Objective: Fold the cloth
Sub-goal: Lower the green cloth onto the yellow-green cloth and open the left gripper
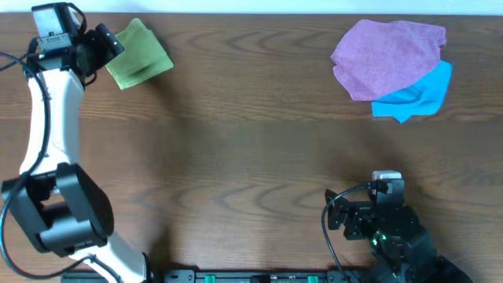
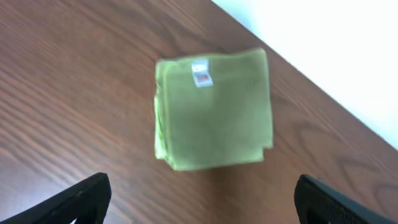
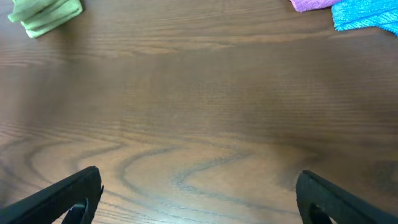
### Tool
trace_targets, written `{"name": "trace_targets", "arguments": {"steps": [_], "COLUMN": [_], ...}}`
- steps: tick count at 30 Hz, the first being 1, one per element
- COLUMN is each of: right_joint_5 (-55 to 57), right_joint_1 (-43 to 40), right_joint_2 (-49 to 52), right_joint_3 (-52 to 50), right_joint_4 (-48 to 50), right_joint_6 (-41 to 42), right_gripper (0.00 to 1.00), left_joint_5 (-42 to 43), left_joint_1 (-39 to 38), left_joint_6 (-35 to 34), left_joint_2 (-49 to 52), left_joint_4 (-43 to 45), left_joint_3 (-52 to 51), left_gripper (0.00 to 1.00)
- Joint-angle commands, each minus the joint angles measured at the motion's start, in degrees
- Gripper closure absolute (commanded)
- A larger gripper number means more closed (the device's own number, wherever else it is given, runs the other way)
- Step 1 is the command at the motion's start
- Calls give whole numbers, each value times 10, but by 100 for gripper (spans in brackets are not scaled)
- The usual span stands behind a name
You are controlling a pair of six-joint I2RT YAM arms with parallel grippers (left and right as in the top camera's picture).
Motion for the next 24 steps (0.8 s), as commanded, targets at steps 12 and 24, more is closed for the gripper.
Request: {"name": "trace_targets", "arguments": {"steps": [12, 24], "right_joint_5": [7, 7], "right_joint_1": [-4, -4], "right_joint_2": [-2, -2], "right_joint_3": [-3, -3], "right_joint_4": [-1, -1], "right_joint_6": [9, 9], "right_gripper": [1, 1], "left_joint_5": [47, 66], "left_joint_1": [-50, -59], "left_joint_6": [-8, 64], "left_joint_2": [-97, -167], "left_joint_4": [-52, -201], "left_joint_3": [10, 10], "left_gripper": [5, 5]}}
